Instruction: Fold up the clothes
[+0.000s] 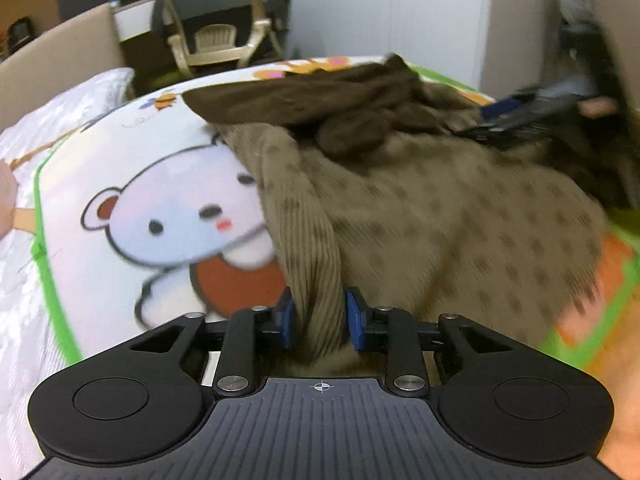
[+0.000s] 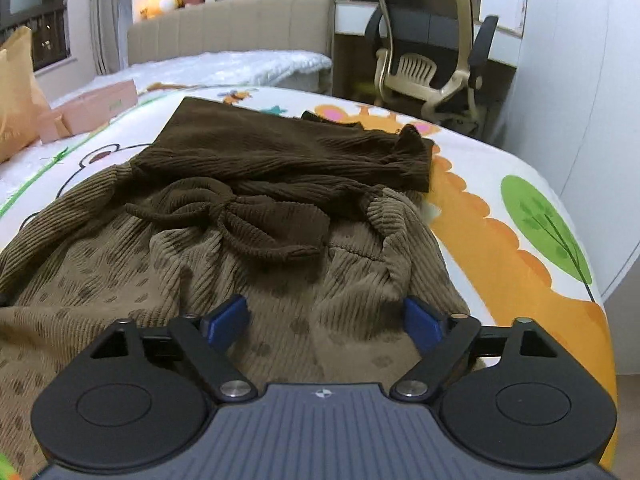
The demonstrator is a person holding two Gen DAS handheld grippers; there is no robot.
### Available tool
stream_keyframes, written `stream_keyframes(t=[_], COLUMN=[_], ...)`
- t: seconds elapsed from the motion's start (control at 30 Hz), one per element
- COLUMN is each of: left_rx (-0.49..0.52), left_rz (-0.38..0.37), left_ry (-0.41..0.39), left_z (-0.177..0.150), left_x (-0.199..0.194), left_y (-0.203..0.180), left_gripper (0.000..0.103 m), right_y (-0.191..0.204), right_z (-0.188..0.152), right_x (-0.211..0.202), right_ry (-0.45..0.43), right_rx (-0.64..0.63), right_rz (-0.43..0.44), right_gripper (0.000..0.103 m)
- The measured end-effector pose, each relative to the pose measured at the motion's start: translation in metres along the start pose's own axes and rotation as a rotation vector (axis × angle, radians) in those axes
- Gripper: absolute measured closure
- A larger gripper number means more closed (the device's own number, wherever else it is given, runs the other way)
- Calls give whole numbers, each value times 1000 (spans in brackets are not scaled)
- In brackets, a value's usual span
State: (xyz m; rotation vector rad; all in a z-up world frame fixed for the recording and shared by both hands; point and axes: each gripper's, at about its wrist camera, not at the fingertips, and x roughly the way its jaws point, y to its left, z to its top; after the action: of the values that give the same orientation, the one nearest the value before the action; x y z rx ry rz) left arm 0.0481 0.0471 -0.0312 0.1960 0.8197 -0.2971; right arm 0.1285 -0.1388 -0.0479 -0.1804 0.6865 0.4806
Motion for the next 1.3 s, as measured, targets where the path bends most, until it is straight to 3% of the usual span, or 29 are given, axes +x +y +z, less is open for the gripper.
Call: stream_keyframes(t=[0.1, 0.13, 0.3, 0.4, 0.53, 0.6, 0.73, 0.77, 0.8, 0.83, 0.9, 0.97, 1.0, 1.03, 1.07, 1.2, 1.3], left_rx=[-27, -37, -149, -273, -408, -474, -486, -496, -501, -500, -492, -490, -486, -482, -470, -374, -330], left_rz=[-60, -70, -81, -68, -27, -6, 8, 3, 0, -1, -1, -8, -11, -15, -26, 5, 65], left_ry=[17, 0, -160, -203, -124, -83, -40, -35, -33, -36, -38, -39, -45, -52, -59, -113, -148], left_z=[2, 11, 72, 111, 135, 147, 150, 149, 148, 146, 145, 147, 149, 151, 155, 185, 203], left_x=[-13, -15, -9, 24, 84, 115, 141, 144, 145, 145, 144, 147, 148, 149, 151, 170, 189], left_y=[3, 8, 40, 64, 97, 113, 122, 123, 124, 126, 126, 125, 125, 125, 124, 124, 128], left_gripper=[46, 43, 16, 15, 15, 15, 14, 13, 13, 13, 13, 15, 24, 32, 42, 57, 58], right_y=[-4, -6, -18, -10, -14, -21, -46, -53, -59, -66, -74, -72, -70, -69, -70, -77, -82], right_z=[-6, -7, 1, 6, 27, 50, 94, 104, 113, 118, 118, 120, 122, 124, 124, 127, 130], right_x=[-4, -4, -4, -2, -7, -9, 27, 38, 52, 69, 102, 115, 117, 119, 120, 123, 126], right_ry=[4, 9, 26, 61, 50, -3, -26, -28, -20, 4, 66, 62, 43, 31, 32, 36, 40], right_rx=[34, 53, 193, 124, 86, 37, 8, 3, 5, 17, 57, 66, 61, 56, 49, 24, 4], right_rz=[43, 58, 79, 57, 99, 68, -9, -29, -39, -31, 0, 0, -9, -18, -28, -69, -99], right_gripper=[0, 0, 0, 0, 0, 0, 0, 5, 17, 24, 55, 59, 70, 74, 77, 78, 74])
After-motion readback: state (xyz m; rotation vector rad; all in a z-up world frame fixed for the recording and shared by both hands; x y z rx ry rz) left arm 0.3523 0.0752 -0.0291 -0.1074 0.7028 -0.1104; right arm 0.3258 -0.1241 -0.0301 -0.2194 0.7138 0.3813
